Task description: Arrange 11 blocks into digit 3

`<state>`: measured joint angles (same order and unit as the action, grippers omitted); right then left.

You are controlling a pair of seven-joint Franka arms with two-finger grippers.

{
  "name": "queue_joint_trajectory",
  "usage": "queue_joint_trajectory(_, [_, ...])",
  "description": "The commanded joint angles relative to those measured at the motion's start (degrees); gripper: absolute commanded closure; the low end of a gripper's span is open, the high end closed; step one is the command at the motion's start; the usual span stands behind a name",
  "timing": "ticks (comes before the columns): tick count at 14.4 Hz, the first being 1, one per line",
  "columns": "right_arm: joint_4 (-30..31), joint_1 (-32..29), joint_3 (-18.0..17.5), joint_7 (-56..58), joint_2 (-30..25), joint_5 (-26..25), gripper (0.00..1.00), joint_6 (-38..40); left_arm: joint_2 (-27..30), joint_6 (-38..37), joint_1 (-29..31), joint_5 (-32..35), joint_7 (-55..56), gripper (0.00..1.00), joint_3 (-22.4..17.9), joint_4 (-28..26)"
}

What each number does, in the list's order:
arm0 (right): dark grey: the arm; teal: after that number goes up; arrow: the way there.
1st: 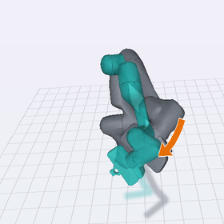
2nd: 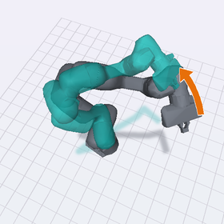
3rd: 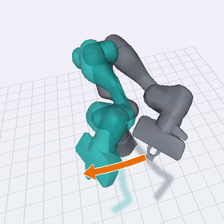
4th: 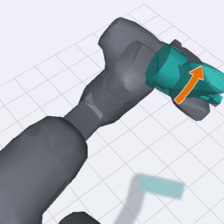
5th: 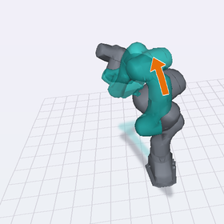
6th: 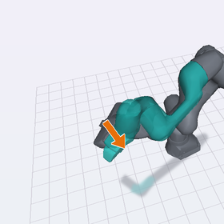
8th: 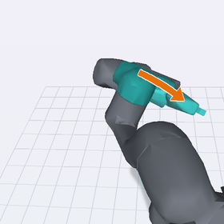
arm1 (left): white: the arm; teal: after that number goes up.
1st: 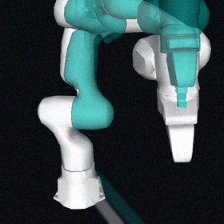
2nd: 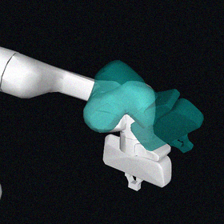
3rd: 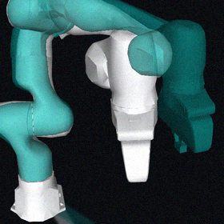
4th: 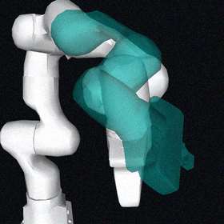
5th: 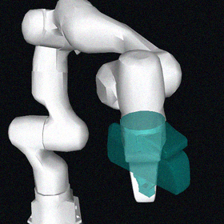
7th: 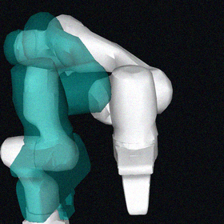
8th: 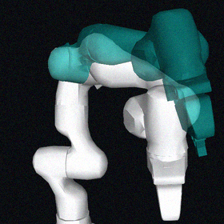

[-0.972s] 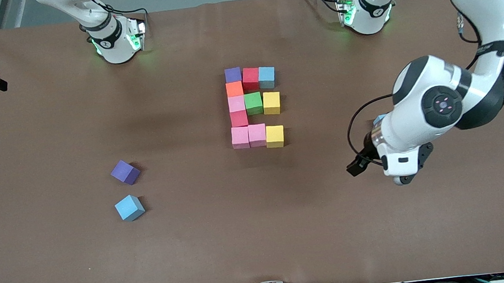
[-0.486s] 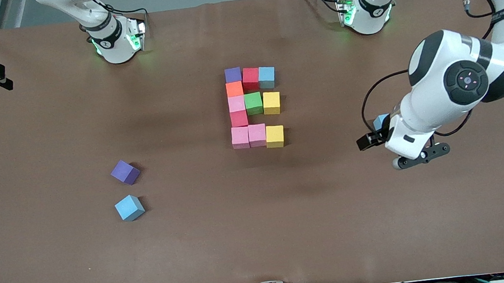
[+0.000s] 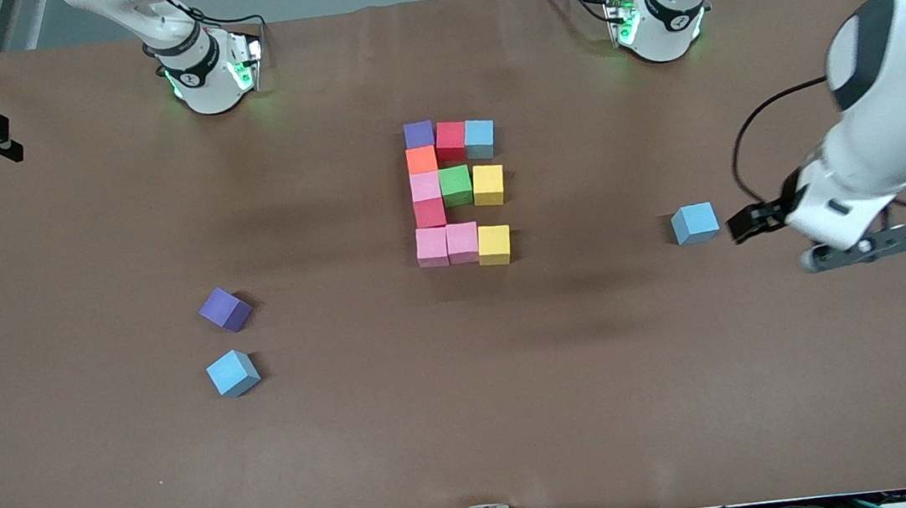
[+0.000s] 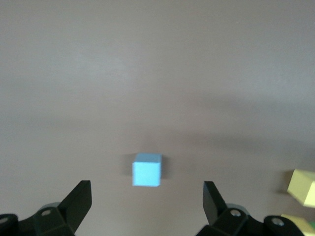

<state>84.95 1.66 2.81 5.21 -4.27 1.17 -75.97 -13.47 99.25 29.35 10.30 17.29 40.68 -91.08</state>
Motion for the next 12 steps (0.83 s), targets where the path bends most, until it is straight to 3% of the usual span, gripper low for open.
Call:
queue_joint_trajectory(1, [0.7,0.5,0.3,0.1,-1.2,0.2,0.00,-0.1,6.7,-6.8,6.0,-6.1,-10.7,0.00,-0.3,0.8])
queue_joint_trajectory(5, [0.7,0.5,0.4,0.0,-1.2,0.2,0.00,0.1,13.1,-11.5,12.8,-9.8,-21.6,0.00,-0.9,0.7])
queue_joint_trajectory(7, [0.7,0.4,0.4,0.1,-1.2,0.2,0.00,0.2,14.3,-12.2,12.4,-11.2,-27.2,0.00,-4.5,0.7])
queue_joint_trajectory(9, [0.7,0.4,0.4,0.1,-1.2,0.2,0.00,0.0,14.9,-12.2,7.9,-12.5,-29.9,0.00,-11.3,0.6])
queue_joint_trajectory(12, [0.7,0.5,0.4,0.2,-1.2,0.2,0.00,0.1,16.1,-12.4,-8.3,-12.5,-29.6,0.00,-26.8,0.4])
